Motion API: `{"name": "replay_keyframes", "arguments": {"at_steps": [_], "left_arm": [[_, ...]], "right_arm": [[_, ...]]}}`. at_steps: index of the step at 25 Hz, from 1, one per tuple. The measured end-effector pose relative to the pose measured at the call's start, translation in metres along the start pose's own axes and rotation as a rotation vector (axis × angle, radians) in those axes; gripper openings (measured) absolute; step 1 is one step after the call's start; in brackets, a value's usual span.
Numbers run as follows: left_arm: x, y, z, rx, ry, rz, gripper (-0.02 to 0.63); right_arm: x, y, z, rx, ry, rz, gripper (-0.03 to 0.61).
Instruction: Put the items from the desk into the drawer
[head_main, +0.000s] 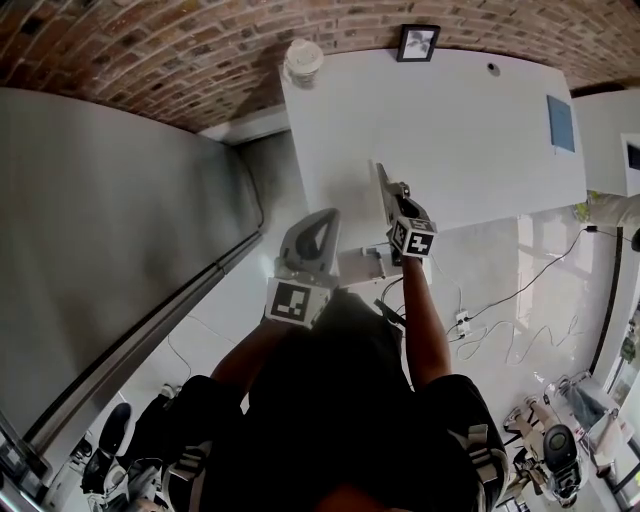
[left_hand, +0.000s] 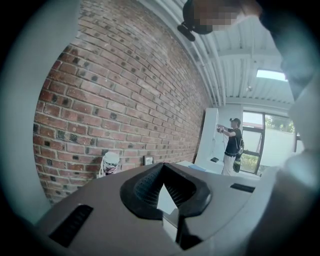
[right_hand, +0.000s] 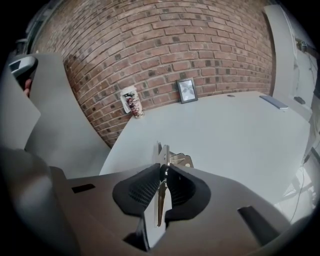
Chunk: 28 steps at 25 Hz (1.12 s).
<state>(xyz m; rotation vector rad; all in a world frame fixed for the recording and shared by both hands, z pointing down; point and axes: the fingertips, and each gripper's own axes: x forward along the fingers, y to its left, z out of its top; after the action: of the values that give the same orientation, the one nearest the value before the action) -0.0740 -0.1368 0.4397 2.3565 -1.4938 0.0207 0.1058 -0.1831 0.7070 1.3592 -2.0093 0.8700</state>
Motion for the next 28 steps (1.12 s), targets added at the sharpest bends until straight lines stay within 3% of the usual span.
{"name": "replay_keyframes", "arguments": {"at_steps": [20,28], "left_arm": [[-0.086,-0.117,-0.009,0.071,-0.082,-0.045,0.0],[-0.126,-0.149,-0.023,0.106,-0.078,-0.02,0.0]], "right_arm": [[-0.128,-0.01,-0.069,-0.045,-0.109,0.023,0.034],[-0.168,-0.002,-0.111,0.009,-0.12,0.038,0.034]]}}
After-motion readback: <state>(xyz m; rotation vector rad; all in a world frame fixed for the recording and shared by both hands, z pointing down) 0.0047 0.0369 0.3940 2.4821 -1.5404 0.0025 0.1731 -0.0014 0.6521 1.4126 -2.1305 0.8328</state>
